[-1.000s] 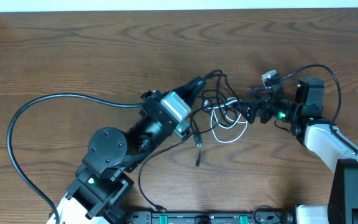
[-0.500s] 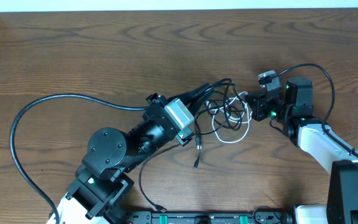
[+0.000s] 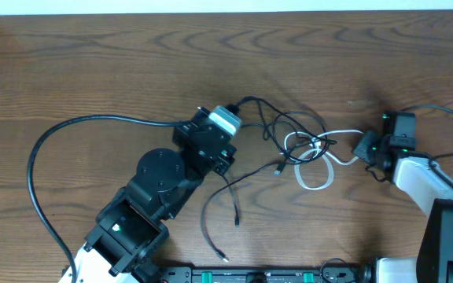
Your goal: Untangle cables
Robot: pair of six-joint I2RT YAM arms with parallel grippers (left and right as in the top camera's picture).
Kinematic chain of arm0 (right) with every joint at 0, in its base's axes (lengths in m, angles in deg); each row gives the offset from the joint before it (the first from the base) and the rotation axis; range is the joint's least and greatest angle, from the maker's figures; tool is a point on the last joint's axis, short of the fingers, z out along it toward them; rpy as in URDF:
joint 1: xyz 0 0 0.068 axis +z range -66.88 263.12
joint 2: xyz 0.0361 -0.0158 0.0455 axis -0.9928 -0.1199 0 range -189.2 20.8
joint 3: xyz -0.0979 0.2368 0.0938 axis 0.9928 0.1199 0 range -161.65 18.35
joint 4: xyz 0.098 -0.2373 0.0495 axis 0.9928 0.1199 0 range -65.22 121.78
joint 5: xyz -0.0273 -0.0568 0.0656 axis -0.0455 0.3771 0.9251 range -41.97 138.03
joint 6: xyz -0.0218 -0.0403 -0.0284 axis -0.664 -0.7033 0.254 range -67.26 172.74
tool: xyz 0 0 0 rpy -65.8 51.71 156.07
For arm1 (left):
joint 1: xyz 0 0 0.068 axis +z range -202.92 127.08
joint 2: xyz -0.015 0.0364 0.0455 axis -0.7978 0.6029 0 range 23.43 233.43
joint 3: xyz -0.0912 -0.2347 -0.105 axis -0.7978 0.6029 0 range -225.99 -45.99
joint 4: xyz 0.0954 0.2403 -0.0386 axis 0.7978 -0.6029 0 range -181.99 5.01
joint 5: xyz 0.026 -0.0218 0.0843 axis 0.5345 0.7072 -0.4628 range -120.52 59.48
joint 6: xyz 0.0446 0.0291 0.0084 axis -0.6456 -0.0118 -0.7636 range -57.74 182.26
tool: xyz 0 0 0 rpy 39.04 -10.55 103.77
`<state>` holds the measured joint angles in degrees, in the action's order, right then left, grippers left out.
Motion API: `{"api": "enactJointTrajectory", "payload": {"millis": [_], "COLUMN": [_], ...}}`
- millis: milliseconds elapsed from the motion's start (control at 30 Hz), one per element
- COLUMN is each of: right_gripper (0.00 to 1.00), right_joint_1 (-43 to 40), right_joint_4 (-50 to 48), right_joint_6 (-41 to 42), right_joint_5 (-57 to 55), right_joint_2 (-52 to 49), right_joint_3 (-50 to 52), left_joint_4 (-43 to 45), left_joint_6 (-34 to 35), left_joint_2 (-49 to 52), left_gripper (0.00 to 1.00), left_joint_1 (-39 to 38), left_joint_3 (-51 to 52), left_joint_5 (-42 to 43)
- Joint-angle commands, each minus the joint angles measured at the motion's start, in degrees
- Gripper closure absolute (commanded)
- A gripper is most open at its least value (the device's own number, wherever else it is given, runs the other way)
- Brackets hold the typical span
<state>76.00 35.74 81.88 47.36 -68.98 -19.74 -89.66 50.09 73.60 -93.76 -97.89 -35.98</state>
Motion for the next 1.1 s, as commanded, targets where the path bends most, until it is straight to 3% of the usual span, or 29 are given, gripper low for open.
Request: {"api": "enactJointTrajectory", "payload": {"millis": [0,500,800,900,1000,1067], "right_gripper": [0.99,0.99,0.99,0.87,0.62,0.38], "right_joint_1": [-3.5,-6.8,-6.7,-6.7,-6.7,-6.7], "right_joint_4": [1.8,3.9,2.7,2.0,1.7,1.1], "right_joint_6": [3.5,4.3,4.3,4.2,4.2,4.2], "right_joint_5": [-3.0,-1.8,1.0,2.8,3.7,4.9], "right_joint_2": [-0.4,-0.4,-0.4,-0.4,-0.4,-0.4], "right_joint_3": [0.0,0.0,0.0,0.0,0.0,0.0], "left_joint_4": [-0.5,-3.0,-3.0,-3.0,-3.0,-3.0], "left_joint_6": [0.3,0.3,0.3,0.3,0.3,0.4], "left_joint_2": [-0.3,-0.4,-0.3,-0.3,-0.3,-0.3], "left_gripper": [0.93,0.93,0.93,0.93,0.92,0.92], "left_joint_1": [0.0,0.0,0.0,0.0,0.0,0.0], "left_joint_3": [-1.5,-1.5,-1.5,-1.5,-1.5,-1.5], "left_joint_5": [-11.8,-48.4,-50.7,-50.5,-50.5,-50.5]}}
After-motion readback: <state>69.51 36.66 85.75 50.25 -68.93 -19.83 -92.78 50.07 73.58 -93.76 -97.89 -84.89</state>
